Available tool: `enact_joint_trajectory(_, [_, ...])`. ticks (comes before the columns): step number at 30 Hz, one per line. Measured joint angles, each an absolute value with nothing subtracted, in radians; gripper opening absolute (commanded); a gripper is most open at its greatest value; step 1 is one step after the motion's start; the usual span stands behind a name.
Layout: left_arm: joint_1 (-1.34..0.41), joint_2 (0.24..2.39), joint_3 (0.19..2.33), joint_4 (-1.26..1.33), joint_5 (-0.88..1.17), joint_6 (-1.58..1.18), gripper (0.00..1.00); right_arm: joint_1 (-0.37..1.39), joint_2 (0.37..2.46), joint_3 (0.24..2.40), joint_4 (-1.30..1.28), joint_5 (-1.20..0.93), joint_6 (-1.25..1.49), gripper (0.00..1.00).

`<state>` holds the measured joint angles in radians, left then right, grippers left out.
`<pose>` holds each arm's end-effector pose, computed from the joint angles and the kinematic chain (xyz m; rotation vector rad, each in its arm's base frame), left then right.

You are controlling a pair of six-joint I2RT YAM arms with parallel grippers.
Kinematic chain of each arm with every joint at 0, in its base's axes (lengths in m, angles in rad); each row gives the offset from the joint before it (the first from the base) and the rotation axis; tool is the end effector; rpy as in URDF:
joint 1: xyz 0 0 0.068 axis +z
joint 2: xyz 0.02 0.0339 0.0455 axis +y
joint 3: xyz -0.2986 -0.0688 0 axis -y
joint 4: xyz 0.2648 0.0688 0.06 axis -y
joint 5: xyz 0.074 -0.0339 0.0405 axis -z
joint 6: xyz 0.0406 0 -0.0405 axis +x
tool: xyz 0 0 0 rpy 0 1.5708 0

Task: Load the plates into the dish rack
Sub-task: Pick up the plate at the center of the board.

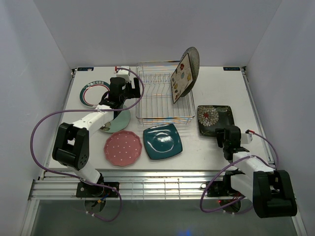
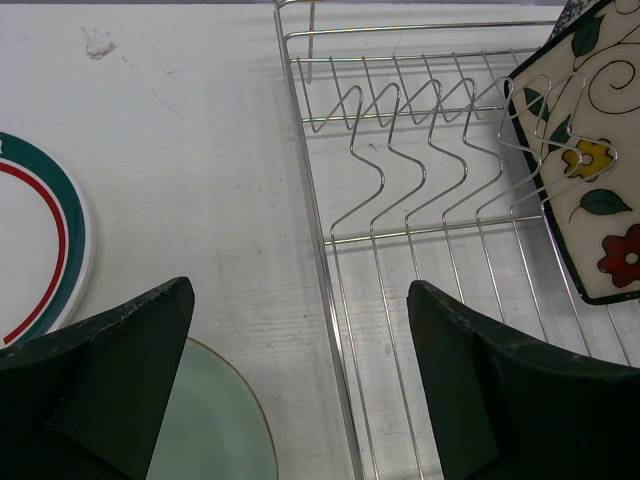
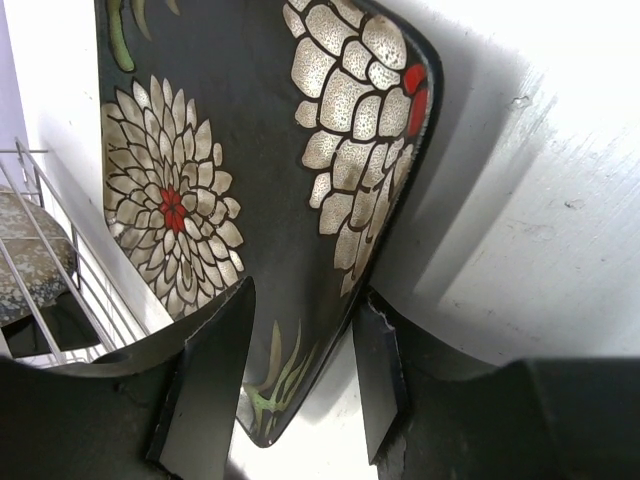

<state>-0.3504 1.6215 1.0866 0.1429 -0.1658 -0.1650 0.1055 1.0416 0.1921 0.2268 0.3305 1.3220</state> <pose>0.3770 -0.1306 0.2848 0.0729 1.9599 -0.1764 0.1809 0.0059 0.1465 1.4011 1.6851 0.4582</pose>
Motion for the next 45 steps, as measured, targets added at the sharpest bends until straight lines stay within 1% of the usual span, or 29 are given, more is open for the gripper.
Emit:
enact_joint_trajectory(3, [-0.350,1.621,1.087,0.143,-0.166,-0.165,0.98,0.105,1.052,0.190,0.241,0.331,1.332,0.49])
enact_joint_trajectory(6, [-0.350,1.621,1.087,0.143,-0.166,-0.165,0.98,0.105,1.063,0.189,0.253,0.332,1.339,0.45])
enact_joint_trajectory(7, [-0.350,1.621,1.087,0.143,-0.166,-0.165,0.98,0.105,1.069,0.188,0.260,0.333,1.341,0.42])
enact_joint_trajectory(9, [-0.350,1.621,1.087,0.143,-0.166,-0.165,0.98,0.105,1.081,0.187,0.268,0.333,1.348,0.39])
enact_joint_trajectory(10, [-0.350,1.621,1.087,0.143,-0.166,-0.165,0.98,0.105,1.087,0.187,0.273,0.333,1.351,0.35])
enact_joint_trajectory(15, [-0.350,1.621,1.087,0.143,-0.166,-0.165,0.98,0.105,1.118,0.187,0.297,0.329,1.359,0.28])
enact_joint_trajectory(18, [-0.350,1.621,1.087,0.143,-0.166,-0.165,0.98,0.105,1.129,0.187,0.306,0.326,1.361,0.22])
enact_joint_trajectory(22, [-0.350,1.621,1.087,0.143,-0.166,-0.165,0.98,0.105,1.132,0.187,0.317,0.327,1.382,0.08])
enact_joint_trajectory(30, [-0.350,1.621,1.087,0.143,-0.166,-0.165,0.98,0.105,1.085,0.182,0.292,0.328,1.403,0.08])
enact_joint_trajectory(45, [-0.350,1.621,1.087,0.143,-0.166,-0.165,0.98,0.107,0.850,0.163,0.083,0.399,1.382,0.08])
